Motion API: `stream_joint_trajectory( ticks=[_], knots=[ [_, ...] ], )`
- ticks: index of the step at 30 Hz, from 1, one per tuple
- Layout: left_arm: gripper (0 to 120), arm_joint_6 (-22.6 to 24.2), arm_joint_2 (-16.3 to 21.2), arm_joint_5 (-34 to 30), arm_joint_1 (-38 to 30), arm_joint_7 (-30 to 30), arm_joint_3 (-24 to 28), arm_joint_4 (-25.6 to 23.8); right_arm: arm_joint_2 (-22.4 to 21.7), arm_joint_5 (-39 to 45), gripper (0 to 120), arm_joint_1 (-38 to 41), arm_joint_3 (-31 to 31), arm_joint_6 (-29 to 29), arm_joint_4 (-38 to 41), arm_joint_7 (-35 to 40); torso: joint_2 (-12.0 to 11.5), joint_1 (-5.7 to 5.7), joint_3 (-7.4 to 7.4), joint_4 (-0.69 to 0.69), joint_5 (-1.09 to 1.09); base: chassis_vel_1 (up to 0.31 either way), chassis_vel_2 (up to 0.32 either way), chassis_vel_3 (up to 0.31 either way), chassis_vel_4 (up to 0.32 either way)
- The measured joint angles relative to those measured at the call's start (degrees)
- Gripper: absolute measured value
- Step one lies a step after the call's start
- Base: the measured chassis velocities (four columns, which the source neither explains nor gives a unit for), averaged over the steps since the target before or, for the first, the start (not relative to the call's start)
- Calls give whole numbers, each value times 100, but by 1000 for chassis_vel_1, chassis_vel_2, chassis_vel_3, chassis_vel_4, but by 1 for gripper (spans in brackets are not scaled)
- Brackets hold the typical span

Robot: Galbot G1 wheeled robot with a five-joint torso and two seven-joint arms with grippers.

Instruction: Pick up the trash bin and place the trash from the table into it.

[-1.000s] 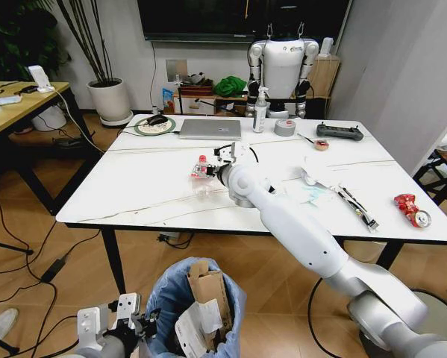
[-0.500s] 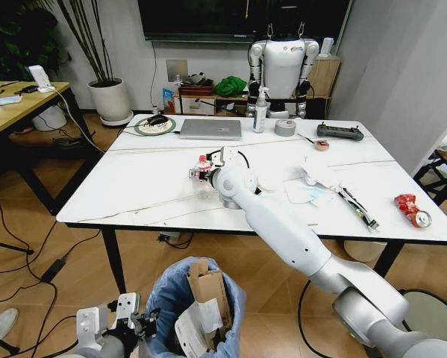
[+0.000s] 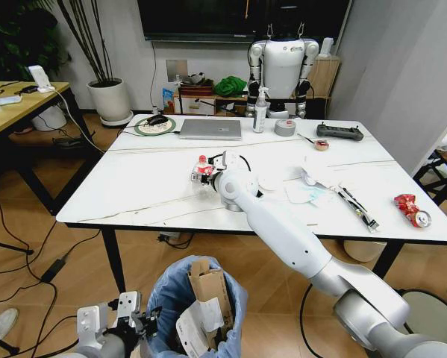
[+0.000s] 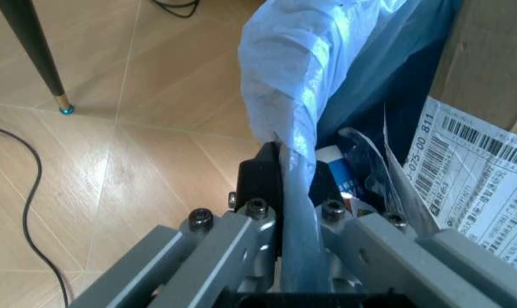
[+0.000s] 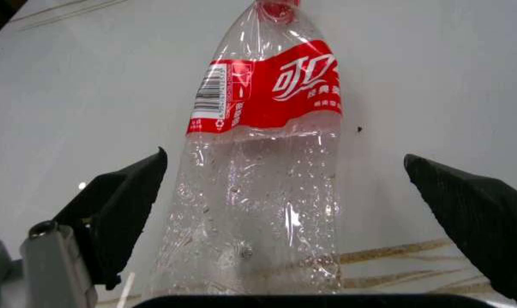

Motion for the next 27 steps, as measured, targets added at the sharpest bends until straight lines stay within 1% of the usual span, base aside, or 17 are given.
stream_joint_trajectory(
  ticks=[13, 16, 19, 20, 21, 23, 24, 25, 27],
  knots=[
    [0, 0, 14, -25, -15, 3, -25, 0, 24, -37, 95, -36, 0, 17, -73, -36, 0, 0, 0, 0, 0, 0, 0, 0, 0],
    [0, 0, 14, -27, -26, 3, -25, 0, 21, -35, 86, -43, 0, 19, -73, -36, 0, 0, 0, 0, 0, 0, 0, 0, 0],
    [0, 0, 16, -32, -32, 3, -27, 0, 20, -55, 72, -66, -9, 31, -72, -38, 0, 0, 0, 0, 0, 0, 0, 0, 0],
    [0, 0, 16, -32, -32, 3, -27, 0, 20, -55, 72, -66, -9, 31, -72, -38, 0, 0, 0, 0, 0, 0, 0, 0, 0],
    [0, 0, 18, -33, -32, 4, -29, 0, 20, -63, 69, -70, -11, 34, -72, -39, 0, -1, -1, 0, 1, 0, 0, 0, 0],
    [0, 0, 26, -41, -32, 4, -44, 0, 21, -104, 57, -92, -28, 51, -68, -42, 2, -2, -1, 0, 1, 0, 0, 0, 0],
    [0, 0, 26, -43, -32, 4, -47, 0, 22, -119, 54, -95, -33, 55, -68, -43, 2, -2, -1, 1, 1, 0, 0, 0, 0],
    [0, 0, 26, -43, -32, 4, -47, 0, 22, -119, 54, -95, -33, 55, -68, -43, 2, -2, -1, 1, 1, 0, 0, 0, 0],
    [0, 0, 27, -44, -32, 4, -50, 0, 24, -154, 46, -98, -48, 76, -69, -44, 2, -2, -1, 1, 1, 0, 0, 0, 0]
  ],
)
